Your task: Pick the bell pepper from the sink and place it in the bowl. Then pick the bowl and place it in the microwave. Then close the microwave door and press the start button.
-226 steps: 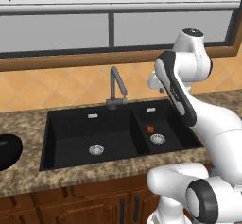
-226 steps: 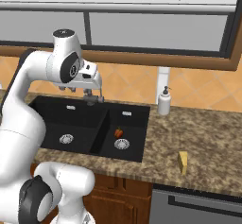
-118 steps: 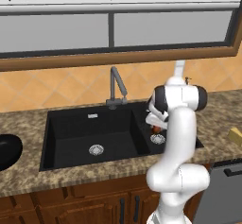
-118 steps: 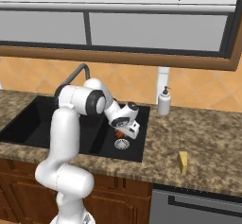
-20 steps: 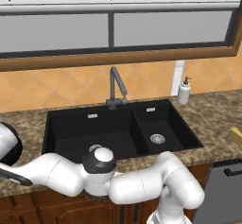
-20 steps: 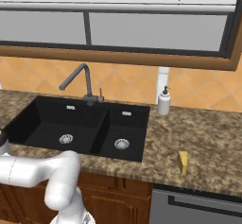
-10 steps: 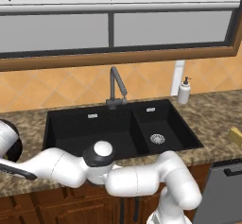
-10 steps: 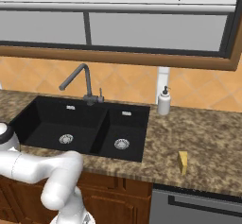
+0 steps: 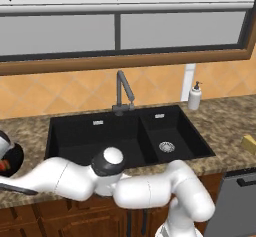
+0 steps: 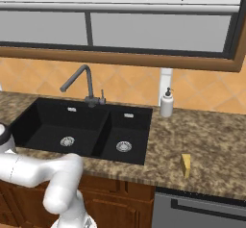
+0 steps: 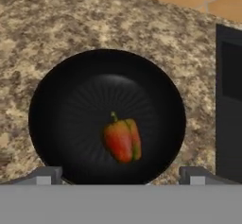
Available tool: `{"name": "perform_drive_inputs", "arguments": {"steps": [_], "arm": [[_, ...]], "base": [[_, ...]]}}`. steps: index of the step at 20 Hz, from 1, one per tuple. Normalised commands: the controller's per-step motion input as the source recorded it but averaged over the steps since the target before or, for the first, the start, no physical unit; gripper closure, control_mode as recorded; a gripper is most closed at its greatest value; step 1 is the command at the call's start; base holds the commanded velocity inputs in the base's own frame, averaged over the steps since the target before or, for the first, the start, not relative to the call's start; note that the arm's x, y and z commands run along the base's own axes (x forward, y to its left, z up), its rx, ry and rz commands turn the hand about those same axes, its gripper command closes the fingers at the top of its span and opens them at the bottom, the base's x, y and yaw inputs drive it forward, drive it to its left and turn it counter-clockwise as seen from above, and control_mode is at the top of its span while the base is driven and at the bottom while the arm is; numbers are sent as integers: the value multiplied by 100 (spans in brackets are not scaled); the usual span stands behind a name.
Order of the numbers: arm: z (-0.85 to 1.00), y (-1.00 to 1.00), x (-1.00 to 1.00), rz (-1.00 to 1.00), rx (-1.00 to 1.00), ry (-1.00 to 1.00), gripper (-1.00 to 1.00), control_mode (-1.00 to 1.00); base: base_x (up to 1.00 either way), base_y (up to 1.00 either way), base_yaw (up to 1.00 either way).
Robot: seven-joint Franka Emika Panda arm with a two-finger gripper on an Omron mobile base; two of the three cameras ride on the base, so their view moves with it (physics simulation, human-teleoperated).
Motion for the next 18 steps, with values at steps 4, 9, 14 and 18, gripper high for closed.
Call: {"name": "perform_drive_inputs", "arguments": {"steps": [4,9,14,18], "arm": [[35,-70,-5,-51,38,-8,-100,-100],[20,-78,0,-51,34,-10,-100,-100],[19,-87,0,-38,38,0,-100,-100],[1,-59,1,-7,43,2,-100,-100]], "base": [[0,0,0],[0,0,0],[0,0,0],[0,0,0]]}}
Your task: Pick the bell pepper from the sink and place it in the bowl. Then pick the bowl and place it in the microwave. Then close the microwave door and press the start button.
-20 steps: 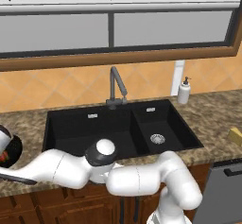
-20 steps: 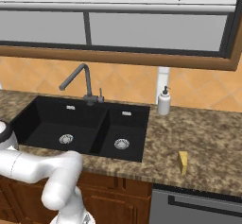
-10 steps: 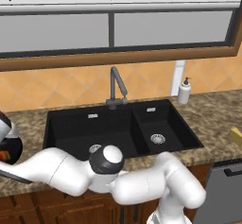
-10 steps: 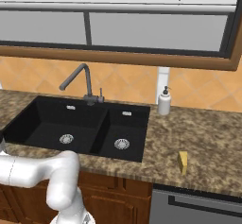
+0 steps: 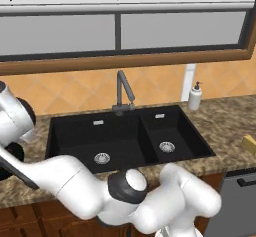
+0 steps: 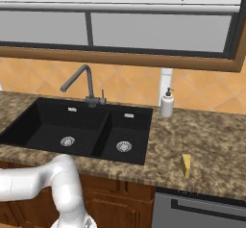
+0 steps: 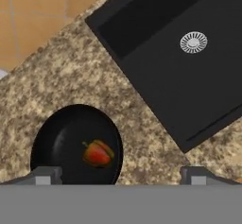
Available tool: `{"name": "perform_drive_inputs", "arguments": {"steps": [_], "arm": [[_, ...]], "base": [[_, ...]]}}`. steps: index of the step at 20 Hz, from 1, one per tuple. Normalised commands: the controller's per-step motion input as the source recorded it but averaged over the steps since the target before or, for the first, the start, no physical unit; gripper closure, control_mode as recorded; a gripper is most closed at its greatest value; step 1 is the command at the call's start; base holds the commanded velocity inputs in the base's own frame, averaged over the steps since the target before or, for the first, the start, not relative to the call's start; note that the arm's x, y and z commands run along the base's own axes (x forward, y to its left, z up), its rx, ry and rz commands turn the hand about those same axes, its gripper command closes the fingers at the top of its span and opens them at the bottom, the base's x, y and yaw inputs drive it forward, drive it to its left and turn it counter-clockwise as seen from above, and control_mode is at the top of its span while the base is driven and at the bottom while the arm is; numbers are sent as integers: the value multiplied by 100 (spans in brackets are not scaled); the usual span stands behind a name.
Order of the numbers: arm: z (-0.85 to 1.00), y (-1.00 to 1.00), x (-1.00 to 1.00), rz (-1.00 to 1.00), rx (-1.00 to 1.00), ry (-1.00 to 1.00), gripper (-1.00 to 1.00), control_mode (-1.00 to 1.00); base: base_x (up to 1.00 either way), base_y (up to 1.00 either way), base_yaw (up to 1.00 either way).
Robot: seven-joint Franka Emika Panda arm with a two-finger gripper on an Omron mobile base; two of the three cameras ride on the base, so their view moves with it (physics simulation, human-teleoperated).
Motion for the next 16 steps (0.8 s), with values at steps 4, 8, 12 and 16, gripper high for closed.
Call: {"name": "perform_drive_inputs", "arguments": {"steps": [4,8,12,16], "arm": [[-6,-8,15,15,37,11,-100,-100],[-22,-2,36,30,21,7,-100,-100],[-21,0,50,27,6,8,-100,-100],[-43,3,14,17,-1,1,-100,-100]], "base": [[0,0,0],[0,0,0],[0,0,0],[0,0,0]]}}
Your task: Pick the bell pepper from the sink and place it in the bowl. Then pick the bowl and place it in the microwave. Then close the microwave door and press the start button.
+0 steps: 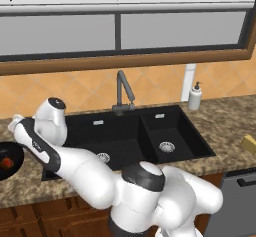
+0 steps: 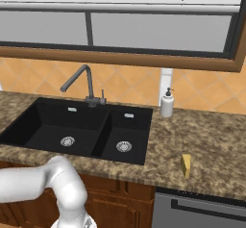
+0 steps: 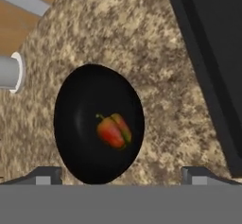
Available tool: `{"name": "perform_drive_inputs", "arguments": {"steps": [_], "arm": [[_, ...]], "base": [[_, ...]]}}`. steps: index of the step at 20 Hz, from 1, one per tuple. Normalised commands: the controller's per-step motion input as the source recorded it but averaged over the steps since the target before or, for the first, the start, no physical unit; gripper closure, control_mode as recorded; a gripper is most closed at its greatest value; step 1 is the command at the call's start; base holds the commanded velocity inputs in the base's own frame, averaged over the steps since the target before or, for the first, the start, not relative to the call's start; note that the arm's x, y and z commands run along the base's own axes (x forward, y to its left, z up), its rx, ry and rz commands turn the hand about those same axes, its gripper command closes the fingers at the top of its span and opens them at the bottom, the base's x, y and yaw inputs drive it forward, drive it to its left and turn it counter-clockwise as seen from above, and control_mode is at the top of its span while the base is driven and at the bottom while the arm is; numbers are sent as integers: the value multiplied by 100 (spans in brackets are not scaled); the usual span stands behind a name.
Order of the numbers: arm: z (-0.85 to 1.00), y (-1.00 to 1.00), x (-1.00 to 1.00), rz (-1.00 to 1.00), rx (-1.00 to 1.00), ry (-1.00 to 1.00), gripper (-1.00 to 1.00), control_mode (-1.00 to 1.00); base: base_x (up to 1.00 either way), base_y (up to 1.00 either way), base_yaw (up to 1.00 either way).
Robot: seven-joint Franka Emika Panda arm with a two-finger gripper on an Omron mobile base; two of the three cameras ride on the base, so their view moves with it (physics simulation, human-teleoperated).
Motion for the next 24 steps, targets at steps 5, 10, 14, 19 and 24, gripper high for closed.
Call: {"name": "perform_drive_inputs", "arguments": {"steps": [5,10,14,19,24], "arm": [[-33,20,10,4,-1,0,-100,-100],[-28,15,20,2,0,0,-100,-100],[-28,16,30,1,-1,0,-100,-100],[-31,23,27,1,-1,0,-100,-100],[-33,32,19,1,-2,0,-100,-100]], "base": [[0,0,0],[0,0,0],[0,0,0],[0,0,0],[0,0,0]]}}
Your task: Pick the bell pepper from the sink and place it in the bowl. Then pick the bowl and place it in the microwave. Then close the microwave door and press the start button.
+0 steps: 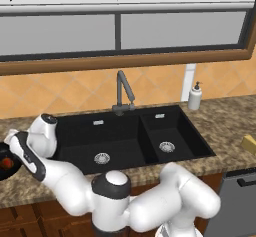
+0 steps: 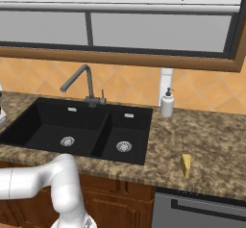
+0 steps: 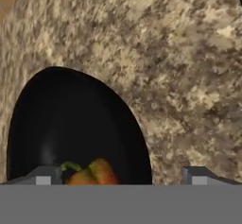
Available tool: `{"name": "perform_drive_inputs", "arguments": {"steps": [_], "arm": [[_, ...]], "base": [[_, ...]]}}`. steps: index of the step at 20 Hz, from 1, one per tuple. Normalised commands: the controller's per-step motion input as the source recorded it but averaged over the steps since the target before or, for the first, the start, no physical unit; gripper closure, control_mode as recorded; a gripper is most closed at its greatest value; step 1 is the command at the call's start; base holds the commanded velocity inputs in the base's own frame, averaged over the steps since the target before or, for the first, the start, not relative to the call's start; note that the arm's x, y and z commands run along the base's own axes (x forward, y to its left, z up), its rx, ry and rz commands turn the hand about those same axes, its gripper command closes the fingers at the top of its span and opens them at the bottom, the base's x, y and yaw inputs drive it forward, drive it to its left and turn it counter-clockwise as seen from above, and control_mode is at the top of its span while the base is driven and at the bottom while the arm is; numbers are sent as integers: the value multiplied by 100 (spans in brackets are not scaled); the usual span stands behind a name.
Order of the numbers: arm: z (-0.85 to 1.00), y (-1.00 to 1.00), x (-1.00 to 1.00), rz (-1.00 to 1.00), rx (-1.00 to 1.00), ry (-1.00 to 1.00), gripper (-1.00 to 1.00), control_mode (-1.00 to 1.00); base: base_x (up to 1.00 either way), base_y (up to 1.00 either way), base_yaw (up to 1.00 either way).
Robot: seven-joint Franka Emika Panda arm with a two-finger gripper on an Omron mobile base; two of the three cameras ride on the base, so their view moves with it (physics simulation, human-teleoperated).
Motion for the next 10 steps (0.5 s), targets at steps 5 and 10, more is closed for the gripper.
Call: {"name": "perform_drive_inputs", "arguments": {"steps": [5,10], "arm": [[-35,30,13,1,-1,0,100,-100],[-22,18,5,0,0,0,100,-100]], "base": [[0,0,0],[0,0,0]]}}
